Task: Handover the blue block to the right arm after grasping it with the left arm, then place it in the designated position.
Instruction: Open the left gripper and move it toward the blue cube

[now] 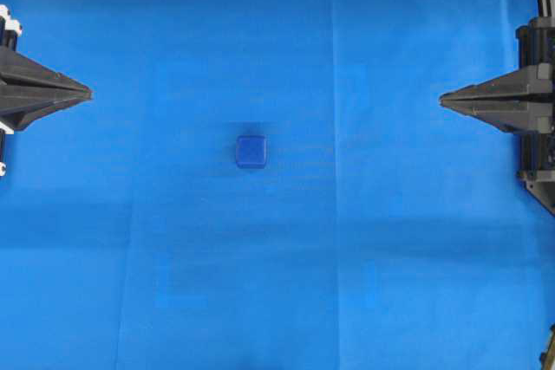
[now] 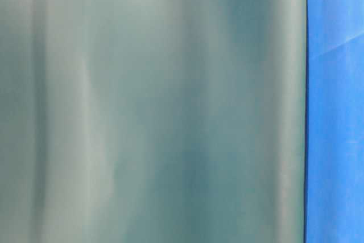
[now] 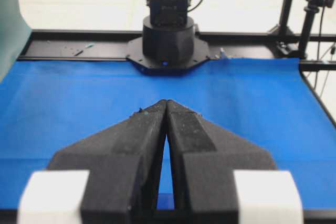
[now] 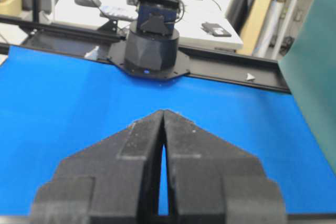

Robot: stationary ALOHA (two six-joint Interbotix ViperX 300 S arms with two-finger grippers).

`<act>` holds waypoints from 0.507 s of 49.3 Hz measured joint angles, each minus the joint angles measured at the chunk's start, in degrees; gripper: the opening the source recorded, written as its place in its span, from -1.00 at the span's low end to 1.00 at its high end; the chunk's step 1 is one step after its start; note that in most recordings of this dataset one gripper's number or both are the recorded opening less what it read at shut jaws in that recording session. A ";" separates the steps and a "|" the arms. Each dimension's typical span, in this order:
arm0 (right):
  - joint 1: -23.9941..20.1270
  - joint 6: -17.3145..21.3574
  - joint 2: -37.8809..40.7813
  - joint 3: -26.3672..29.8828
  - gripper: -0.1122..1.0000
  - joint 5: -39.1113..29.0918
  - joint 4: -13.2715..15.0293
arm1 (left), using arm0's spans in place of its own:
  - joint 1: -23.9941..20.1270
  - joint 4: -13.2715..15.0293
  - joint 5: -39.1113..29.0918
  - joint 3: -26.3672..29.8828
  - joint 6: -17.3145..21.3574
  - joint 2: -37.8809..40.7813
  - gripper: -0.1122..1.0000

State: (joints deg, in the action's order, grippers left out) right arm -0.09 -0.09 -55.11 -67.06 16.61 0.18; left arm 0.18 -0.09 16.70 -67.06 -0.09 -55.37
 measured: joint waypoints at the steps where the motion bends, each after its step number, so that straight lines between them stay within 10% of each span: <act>1: 0.00 0.00 0.00 0.09 -0.79 0.00 0.00 | -0.09 0.00 0.00 0.00 -0.09 0.00 -0.80; 25: 0.18 -0.44 0.70 0.62 -0.84 -2.55 0.09 | 0.18 0.09 -0.97 0.00 0.18 -0.18 -0.79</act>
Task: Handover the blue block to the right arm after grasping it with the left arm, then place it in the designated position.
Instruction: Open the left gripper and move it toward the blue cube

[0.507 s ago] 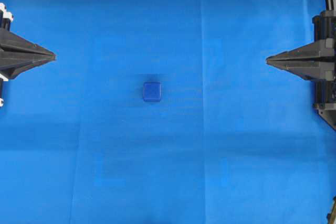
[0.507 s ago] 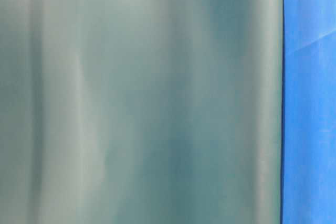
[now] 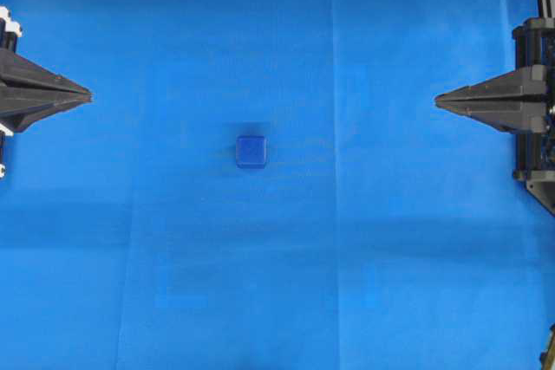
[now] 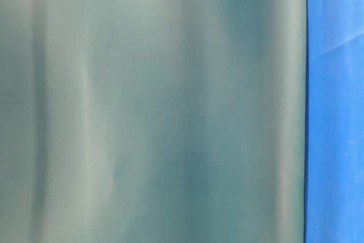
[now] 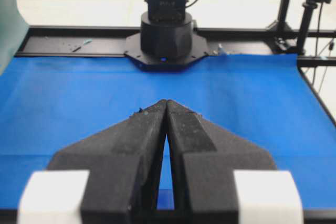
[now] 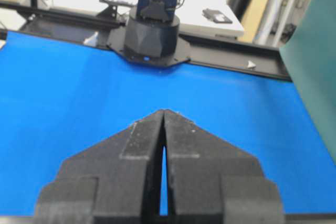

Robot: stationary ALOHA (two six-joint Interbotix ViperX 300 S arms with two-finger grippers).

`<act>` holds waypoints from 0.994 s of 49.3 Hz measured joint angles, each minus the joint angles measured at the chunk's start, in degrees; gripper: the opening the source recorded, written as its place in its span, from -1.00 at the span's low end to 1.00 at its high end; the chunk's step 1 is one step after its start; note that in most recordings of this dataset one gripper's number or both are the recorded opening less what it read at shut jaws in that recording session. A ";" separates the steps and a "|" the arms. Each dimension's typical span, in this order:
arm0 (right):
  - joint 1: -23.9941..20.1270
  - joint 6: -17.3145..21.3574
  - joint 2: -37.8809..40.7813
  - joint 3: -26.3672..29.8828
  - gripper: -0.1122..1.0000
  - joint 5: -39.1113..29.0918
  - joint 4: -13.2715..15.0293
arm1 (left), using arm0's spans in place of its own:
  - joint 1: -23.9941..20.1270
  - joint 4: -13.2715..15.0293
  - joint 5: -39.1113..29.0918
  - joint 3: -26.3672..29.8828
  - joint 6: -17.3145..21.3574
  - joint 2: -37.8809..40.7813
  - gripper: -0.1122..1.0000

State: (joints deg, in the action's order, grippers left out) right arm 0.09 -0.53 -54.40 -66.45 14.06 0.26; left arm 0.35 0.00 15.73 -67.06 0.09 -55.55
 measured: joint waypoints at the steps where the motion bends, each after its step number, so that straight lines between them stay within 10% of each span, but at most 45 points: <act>1: 0.09 0.00 0.00 0.00 -0.84 0.00 0.00 | 0.00 -0.09 0.00 0.00 0.00 0.00 -0.79; 6: 0.18 0.09 0.00 0.00 -0.83 -0.09 -0.09 | 0.09 -0.09 0.09 0.00 0.09 0.00 -0.74; 12: 0.62 0.44 0.00 0.44 -0.65 0.00 -0.09 | 0.09 -0.09 0.00 0.00 0.00 -0.26 -0.21; 24: 1.05 1.41 0.18 0.70 0.56 -0.53 -0.26 | 0.09 -0.09 0.00 0.00 -0.09 -0.53 0.85; 30: 1.05 1.49 0.44 0.70 0.96 -0.70 -0.26 | 0.09 -0.18 0.00 0.00 -0.09 -0.53 0.87; 49: 1.05 1.58 0.44 0.88 0.98 -1.49 -0.44 | 0.09 -0.18 0.97 0.09 -0.18 0.35 0.87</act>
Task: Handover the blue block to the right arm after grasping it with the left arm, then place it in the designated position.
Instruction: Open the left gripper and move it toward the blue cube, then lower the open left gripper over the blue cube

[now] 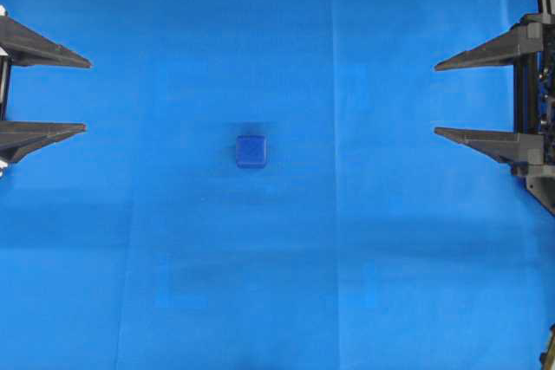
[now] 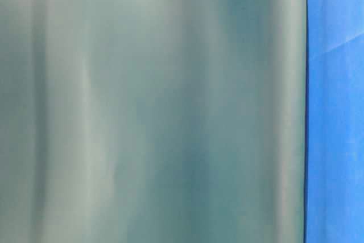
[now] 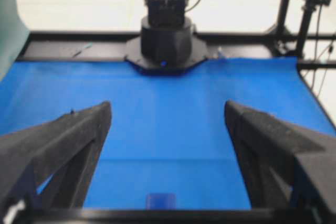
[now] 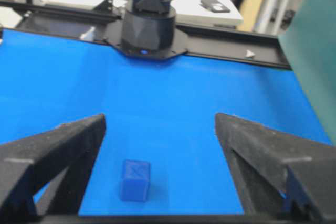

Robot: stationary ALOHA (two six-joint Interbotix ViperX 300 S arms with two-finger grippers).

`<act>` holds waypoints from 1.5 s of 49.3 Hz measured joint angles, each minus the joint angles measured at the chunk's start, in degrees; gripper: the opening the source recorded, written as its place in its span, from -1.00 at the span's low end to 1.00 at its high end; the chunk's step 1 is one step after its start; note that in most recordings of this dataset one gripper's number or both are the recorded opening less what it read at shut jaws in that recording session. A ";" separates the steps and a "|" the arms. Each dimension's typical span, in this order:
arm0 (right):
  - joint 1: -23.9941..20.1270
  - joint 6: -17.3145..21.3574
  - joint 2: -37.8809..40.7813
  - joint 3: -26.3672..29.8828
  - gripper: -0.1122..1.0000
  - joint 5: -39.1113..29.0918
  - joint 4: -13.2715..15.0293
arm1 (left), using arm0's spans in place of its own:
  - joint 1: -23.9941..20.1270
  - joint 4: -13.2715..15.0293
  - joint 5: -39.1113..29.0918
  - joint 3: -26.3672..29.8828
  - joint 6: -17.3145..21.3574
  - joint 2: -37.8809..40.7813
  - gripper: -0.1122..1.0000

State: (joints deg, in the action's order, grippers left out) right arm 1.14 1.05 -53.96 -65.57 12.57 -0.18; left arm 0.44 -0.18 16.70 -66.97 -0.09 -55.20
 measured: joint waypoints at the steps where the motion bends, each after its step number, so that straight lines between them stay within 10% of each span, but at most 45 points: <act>1: 0.00 0.00 0.00 0.00 0.98 0.18 -0.09 | 0.00 0.00 0.26 0.00 -0.09 0.35 0.87; 38: -0.09 0.09 0.79 0.26 0.98 0.18 -0.53 | 0.00 0.00 9.84 20.30 -0.53 31.55 0.88; 63: 0.18 0.00 0.79 0.26 0.98 0.18 -0.62 | 0.09 0.00 4.83 26.54 -1.41 42.45 0.88; 74: 0.18 0.09 0.79 0.44 0.98 0.18 -0.70 | 0.26 0.00 -7.47 29.71 -3.60 42.45 0.88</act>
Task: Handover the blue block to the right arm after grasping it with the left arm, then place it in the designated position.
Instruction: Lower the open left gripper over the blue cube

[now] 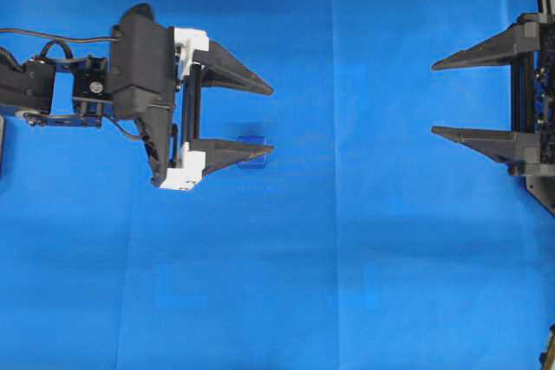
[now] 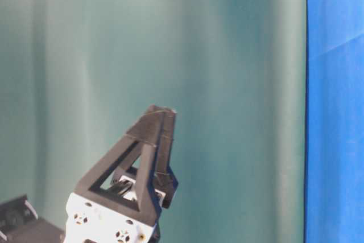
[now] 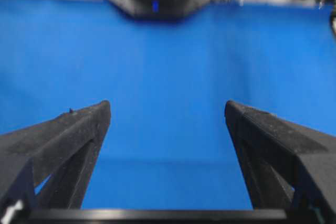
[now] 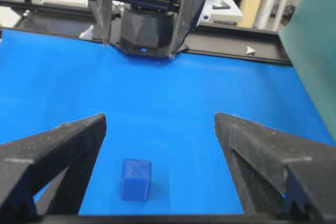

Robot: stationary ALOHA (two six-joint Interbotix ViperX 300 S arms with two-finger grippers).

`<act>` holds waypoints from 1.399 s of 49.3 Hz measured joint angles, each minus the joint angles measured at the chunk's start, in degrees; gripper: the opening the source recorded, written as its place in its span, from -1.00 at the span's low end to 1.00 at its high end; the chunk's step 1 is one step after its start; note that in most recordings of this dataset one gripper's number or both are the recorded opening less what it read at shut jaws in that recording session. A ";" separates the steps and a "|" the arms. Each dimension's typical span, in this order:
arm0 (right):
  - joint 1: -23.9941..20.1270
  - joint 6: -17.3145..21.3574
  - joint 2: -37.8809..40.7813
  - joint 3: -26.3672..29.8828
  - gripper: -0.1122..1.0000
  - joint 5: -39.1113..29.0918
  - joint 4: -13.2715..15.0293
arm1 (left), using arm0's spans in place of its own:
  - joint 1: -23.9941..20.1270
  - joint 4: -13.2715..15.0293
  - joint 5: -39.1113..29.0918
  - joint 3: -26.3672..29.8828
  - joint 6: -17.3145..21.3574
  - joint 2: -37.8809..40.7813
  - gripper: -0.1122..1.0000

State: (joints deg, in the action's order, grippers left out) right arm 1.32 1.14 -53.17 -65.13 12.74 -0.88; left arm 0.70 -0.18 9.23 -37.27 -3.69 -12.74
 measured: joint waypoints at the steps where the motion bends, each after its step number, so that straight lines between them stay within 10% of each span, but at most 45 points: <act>1: 0.00 -0.09 0.09 0.00 0.98 0.00 -0.09 | 0.00 0.00 -1.93 0.62 -0.18 0.00 0.88; 30: 0.00 0.00 1.32 0.18 0.98 -0.26 -0.97 | 0.44 -0.09 -49.92 19.95 -1.41 3.52 0.88; 69: 0.00 0.00 1.41 0.18 0.98 -0.35 -1.05 | 0.53 -0.09 -54.58 22.94 -1.93 6.33 0.88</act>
State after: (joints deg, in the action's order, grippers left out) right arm 1.32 1.14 -51.77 -64.95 12.39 -1.93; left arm 1.23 -0.26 -45.35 -14.33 -5.63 -6.42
